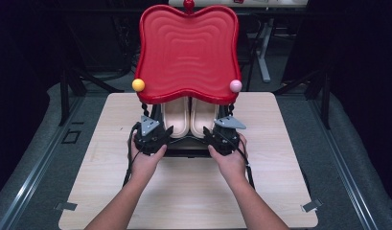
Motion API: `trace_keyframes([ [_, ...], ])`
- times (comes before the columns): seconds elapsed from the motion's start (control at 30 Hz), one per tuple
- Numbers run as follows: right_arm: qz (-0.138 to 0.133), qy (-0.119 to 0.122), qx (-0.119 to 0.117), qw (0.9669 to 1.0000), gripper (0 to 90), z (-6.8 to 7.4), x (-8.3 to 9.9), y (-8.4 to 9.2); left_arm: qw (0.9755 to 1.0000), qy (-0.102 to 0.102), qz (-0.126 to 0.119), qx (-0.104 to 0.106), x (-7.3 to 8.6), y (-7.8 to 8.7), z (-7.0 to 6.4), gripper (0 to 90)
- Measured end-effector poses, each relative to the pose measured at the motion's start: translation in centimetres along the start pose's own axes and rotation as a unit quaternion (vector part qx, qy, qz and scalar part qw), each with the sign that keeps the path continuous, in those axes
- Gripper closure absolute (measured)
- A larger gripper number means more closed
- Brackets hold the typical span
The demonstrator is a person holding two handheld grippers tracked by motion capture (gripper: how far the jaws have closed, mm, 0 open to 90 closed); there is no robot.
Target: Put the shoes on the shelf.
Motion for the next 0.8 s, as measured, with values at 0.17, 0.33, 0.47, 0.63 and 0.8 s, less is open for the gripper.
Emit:
trace_keyframes([
  [0.17,-0.004,0.001,-0.005,1.0000,51.3,0.0,-0.2,0.3,1.0000,0.001,-0.005,0.002,-0.1,0.3,0.0,55.1],
  [0.33,-0.005,0.000,-0.009,0.9999,49.8,-0.1,-0.4,0.7,1.0000,0.000,-0.007,0.005,-0.2,0.7,-0.2,54.3],
  [0.47,-0.004,0.000,-0.020,0.9998,46.1,-0.2,-0.6,1.4,0.9998,-0.006,-0.015,0.012,-0.4,1.1,-0.7,53.3],
  [0.63,-0.013,0.008,-0.029,0.9995,41.9,-0.4,-0.9,2.5,0.9995,-0.016,-0.017,0.019,-0.6,2.0,-1.2,51.9],
  [0.8,-0.005,0.024,-0.041,0.9989,36.5,-0.7,-0.7,3.4,0.9993,-0.024,-0.016,0.026,-0.5,3.0,-1.5,51.1],
])
Point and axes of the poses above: each handheld gripper's, and its own axes: y roughly backward along the jaws, x roughly out of its underside, z roughly to its left, the point moved 3 cm from there along -y, roughly forward along the jaws, and after that the axes turned 13 degrees about x, right-handed, at the moved point
